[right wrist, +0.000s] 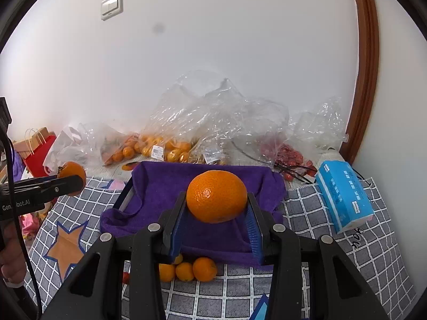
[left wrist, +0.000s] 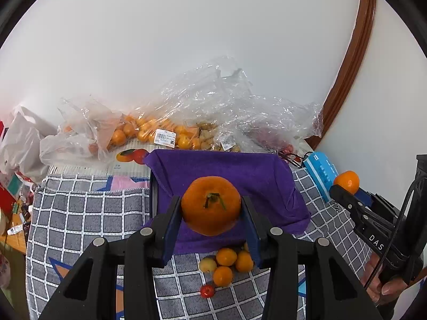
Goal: Organize fruits
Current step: 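Lift both held oranges and carry them over the purple towel, then lower both oranges onto the purple towel and open both tools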
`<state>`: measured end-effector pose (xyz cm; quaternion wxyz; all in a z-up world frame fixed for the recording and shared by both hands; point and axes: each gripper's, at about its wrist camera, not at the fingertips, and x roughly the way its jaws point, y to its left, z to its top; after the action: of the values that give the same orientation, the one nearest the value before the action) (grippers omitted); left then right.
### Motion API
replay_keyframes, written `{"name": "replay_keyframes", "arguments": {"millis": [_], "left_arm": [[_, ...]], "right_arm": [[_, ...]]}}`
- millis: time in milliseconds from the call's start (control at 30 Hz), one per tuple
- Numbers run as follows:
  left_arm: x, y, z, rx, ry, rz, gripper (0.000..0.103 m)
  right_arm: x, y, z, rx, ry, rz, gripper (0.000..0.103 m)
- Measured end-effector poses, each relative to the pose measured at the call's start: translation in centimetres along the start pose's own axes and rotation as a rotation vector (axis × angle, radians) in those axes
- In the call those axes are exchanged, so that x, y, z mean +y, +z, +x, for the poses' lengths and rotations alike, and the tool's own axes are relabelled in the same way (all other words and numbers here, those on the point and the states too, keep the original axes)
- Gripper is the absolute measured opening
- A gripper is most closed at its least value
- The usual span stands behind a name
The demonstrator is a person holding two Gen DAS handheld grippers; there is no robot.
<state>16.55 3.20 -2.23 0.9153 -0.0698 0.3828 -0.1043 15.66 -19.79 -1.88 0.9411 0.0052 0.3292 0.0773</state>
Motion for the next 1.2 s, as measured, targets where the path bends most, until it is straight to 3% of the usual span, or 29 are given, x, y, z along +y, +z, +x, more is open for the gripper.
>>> {"name": "replay_keyframes", "arguments": {"millis": [1200], "left_arm": [[3.3, 3.5, 10.7, 0.092, 0.015, -0.041, 0.042]], "right_arm": [[-2.3, 2.0, 11.4, 0.085, -0.002, 0.019, 0.041]]}}
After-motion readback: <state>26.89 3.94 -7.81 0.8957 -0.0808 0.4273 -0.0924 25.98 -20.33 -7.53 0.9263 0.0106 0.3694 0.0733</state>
